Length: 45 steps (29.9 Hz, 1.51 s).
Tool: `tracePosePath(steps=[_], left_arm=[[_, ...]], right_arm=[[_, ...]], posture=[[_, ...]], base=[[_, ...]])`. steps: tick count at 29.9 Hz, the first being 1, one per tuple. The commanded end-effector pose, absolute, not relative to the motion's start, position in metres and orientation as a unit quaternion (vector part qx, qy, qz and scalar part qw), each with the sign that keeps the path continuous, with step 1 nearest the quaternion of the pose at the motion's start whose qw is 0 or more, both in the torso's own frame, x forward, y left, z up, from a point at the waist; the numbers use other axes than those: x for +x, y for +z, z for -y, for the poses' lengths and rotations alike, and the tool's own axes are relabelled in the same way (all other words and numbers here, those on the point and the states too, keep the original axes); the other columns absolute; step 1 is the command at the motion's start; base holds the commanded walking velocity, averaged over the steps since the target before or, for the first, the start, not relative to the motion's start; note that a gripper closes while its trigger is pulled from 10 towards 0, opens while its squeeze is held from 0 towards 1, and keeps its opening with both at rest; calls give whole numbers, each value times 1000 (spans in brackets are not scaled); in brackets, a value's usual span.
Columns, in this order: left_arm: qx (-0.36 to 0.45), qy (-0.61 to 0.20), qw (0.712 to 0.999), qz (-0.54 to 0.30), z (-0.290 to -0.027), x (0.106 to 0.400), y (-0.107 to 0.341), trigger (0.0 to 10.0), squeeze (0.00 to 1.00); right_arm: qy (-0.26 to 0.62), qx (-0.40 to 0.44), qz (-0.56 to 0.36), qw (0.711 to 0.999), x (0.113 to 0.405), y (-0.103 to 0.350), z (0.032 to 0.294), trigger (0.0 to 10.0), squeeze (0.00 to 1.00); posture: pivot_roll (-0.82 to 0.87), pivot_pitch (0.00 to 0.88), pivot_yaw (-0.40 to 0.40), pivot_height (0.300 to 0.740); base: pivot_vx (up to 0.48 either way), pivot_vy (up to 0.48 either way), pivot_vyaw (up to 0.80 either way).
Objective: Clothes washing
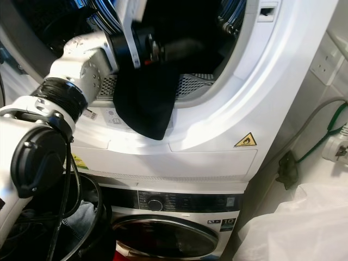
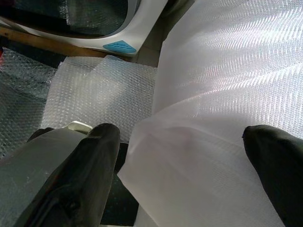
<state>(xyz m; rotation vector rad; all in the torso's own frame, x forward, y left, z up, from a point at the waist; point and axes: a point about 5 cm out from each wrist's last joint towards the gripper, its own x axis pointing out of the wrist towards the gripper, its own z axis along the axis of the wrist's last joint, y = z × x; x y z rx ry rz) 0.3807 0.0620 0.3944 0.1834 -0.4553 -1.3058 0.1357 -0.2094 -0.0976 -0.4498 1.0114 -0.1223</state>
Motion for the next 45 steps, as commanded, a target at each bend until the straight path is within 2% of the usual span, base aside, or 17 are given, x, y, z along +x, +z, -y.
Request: tracePosePath(steps=[1, 8, 9, 11, 13, 14, 16, 20, 26, 27, 32, 35, 40, 42, 45], left_arm=[[110, -611, 742, 254, -68, 373, 412, 10000, 1000], [131, -558, 731, 371, -72, 358, 450, 10000, 1000], [131, -539, 736, 389, -73, 357, 455, 10000, 1000], [116, -464, 775, 413, -79, 360, 466, 10000, 1000], [116, -464, 775, 413, -79, 360, 466, 10000, 1000], [122, -392, 807, 424, -87, 363, 473, 10000, 1000], [125, -372, 814, 428, -89, 364, 474, 10000, 1000], [137, -435, 753, 475, -86, 352, 467, 10000, 1000], [142, -435, 731, 507, -96, 341, 467, 10000, 1000], [153, -437, 722, 514, -103, 334, 462, 10000, 0], [166, -456, 701, 523, -115, 317, 456, 10000, 0], [157, -453, 704, 524, -126, 309, 460, 10000, 0], [205, -363, 770, 483, -138, 323, 454, 10000, 0], [213, -294, 823, 437, -147, 342, 449, 10000, 0], [170, -200, 896, 358, -168, 370, 438, 10000, 0]], right_arm=[[-48, -207, -496, 842, 126, -102, 203, 10000, 0], [-45, -207, -493, 844, 129, -102, 202, 10000, 0], [-45, -206, -493, 844, 130, -101, 202, 10000, 0], [-43, -206, -492, 845, 131, -101, 201, 10000, 0], [-43, -206, -492, 845, 131, -101, 201, 10000, 0], [-43, -207, -491, 845, 131, -101, 201, 10000, 0], [-43, -207, -491, 845, 132, -101, 201, 10000, 0], [-47, -203, -490, 846, 132, -101, 200, 10000, 0], [-47, -198, -489, 848, 133, -101, 198, 10000, 0], [-43, -196, -487, 850, 134, -101, 196, 10000, 0], [-31, -197, -483, 853, 139, -100, 193, 10000, 0], [-26, -198, -480, 854, 143, -99, 190, 10000, 0], [-17, -197, -477, 856, 149, -98, 185, 10000, 0], [-11, -198, -476, 857, 150, -97, 184, 10000, 0], [-8, -202, -475, 856, 152, -97, 184, 10000, 0]], posture=[[-23, 16, 82, 740], [-11, 13, 78, 740], [-7, 13, 76, 740], [-4, 10, 75, 740], [-4, 10, 75, 740], [-3, 9, 75, 740], [-3, 6, 76, 740], [-8, 3, 79, 740], [1, 1, 80, 740], [21, 0, 74, 740], [49, 0, 66, 740], [70, 0, 66, 740], [99, 0, 58, 740], [112, 0, 49, 740], [125, 0, 39, 740]], base=[[0, 0, 0], [0, 0, 0], [0, 0, 0], [0, 0, 0], [0, 0, 0], [0, 0, 0], [0, 0, 0], [0, 0, 0], [0, 0, 0], [0, 0, 0], [0, 0, 0], [0, 0, 0], [0, 0, 0], [0, 0, 0], [0, 0, 0]])
